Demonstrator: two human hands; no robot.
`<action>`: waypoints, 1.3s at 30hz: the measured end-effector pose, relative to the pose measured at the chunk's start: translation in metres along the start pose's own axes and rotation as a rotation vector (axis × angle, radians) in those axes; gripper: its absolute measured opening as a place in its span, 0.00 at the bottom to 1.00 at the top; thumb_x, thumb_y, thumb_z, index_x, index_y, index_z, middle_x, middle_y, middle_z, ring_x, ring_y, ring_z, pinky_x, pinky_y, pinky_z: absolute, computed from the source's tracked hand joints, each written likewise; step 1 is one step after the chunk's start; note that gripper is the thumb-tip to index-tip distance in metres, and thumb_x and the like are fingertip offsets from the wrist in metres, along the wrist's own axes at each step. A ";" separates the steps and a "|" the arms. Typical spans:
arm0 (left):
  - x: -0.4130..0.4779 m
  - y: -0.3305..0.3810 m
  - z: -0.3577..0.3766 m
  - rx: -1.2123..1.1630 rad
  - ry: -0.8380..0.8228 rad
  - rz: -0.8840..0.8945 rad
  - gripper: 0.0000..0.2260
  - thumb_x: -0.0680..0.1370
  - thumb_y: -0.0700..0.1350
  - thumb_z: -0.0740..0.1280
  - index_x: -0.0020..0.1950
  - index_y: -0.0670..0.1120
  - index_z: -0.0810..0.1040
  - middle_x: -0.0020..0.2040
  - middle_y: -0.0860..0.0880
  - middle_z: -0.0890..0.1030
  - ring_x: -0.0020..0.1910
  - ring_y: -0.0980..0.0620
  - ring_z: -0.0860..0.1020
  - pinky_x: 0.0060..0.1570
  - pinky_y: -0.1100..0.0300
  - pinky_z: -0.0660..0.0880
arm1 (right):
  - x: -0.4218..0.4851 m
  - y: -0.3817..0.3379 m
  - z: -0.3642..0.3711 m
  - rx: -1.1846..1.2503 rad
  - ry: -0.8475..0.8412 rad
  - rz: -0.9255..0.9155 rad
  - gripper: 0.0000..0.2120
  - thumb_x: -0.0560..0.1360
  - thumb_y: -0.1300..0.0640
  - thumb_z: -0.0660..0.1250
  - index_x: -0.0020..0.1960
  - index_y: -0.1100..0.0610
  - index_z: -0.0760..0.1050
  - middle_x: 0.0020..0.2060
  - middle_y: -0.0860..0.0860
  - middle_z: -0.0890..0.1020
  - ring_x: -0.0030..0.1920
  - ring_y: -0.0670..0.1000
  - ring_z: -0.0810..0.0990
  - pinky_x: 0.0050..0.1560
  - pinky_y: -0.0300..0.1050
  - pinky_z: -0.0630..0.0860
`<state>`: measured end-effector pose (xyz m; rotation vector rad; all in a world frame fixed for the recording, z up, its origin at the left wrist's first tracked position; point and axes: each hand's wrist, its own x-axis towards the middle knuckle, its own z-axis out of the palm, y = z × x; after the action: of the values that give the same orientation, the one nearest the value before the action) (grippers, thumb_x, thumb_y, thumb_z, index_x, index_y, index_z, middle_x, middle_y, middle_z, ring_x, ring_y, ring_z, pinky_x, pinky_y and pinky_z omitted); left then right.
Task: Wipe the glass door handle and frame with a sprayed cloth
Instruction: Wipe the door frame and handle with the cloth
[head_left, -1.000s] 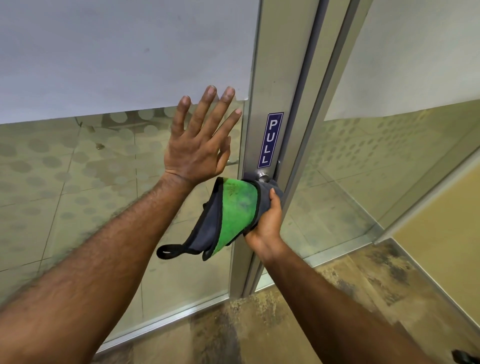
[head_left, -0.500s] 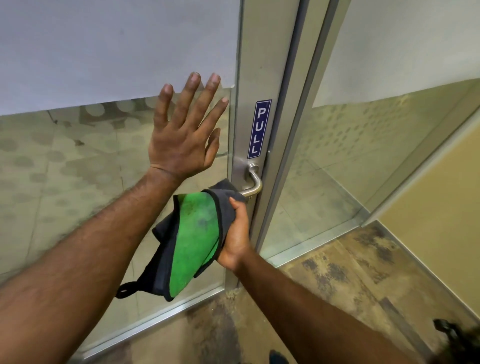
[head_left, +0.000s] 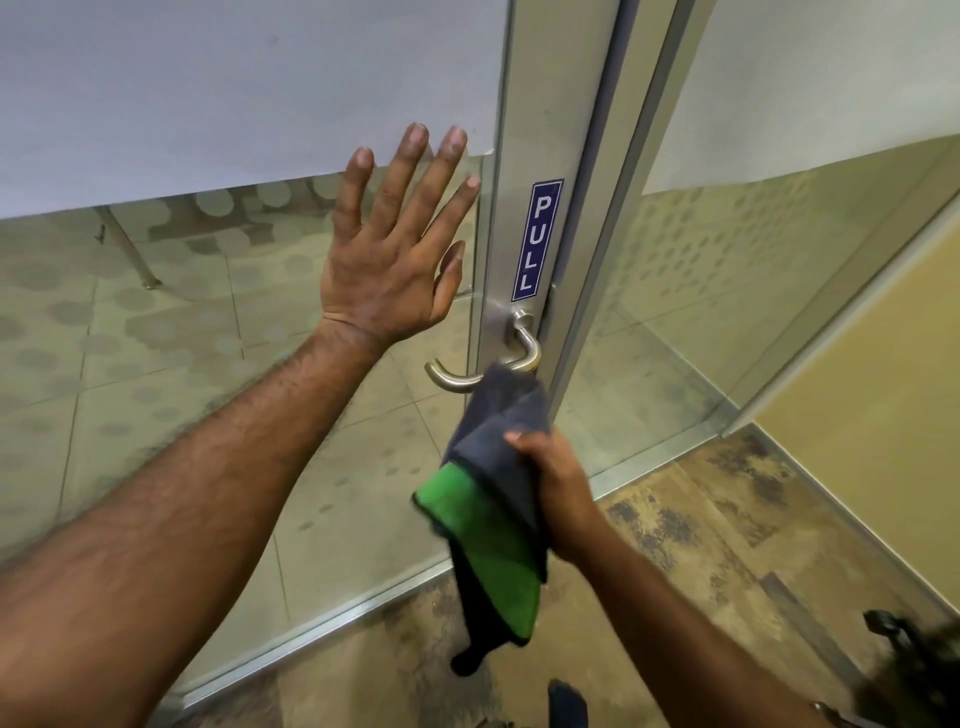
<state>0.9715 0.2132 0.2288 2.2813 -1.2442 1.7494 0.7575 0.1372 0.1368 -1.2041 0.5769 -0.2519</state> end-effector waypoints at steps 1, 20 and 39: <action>-0.001 0.000 0.000 -0.003 -0.001 0.001 0.26 0.83 0.52 0.57 0.81 0.47 0.64 0.80 0.42 0.64 0.78 0.37 0.63 0.75 0.40 0.49 | 0.004 -0.010 -0.005 -0.019 0.141 -0.057 0.11 0.78 0.55 0.65 0.59 0.55 0.74 0.55 0.57 0.81 0.50 0.53 0.82 0.51 0.46 0.79; -0.003 -0.003 0.002 -0.038 0.030 -0.002 0.25 0.84 0.52 0.55 0.81 0.49 0.64 0.80 0.43 0.63 0.78 0.38 0.62 0.76 0.41 0.47 | 0.062 -0.024 0.038 -1.335 0.342 -0.553 0.16 0.76 0.47 0.58 0.60 0.53 0.73 0.60 0.51 0.78 0.65 0.53 0.73 0.66 0.59 0.69; -0.002 -0.004 -0.004 -0.088 -0.026 0.010 0.24 0.84 0.53 0.53 0.80 0.49 0.65 0.82 0.44 0.59 0.80 0.39 0.58 0.77 0.43 0.40 | 0.056 0.006 0.057 -2.030 -0.105 -1.018 0.11 0.74 0.53 0.65 0.54 0.55 0.79 0.60 0.53 0.75 0.75 0.59 0.61 0.58 0.62 0.60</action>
<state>0.9701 0.2185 0.2305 2.2606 -1.3111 1.6375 0.8340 0.1582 0.1292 -3.4300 -0.1825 -0.4405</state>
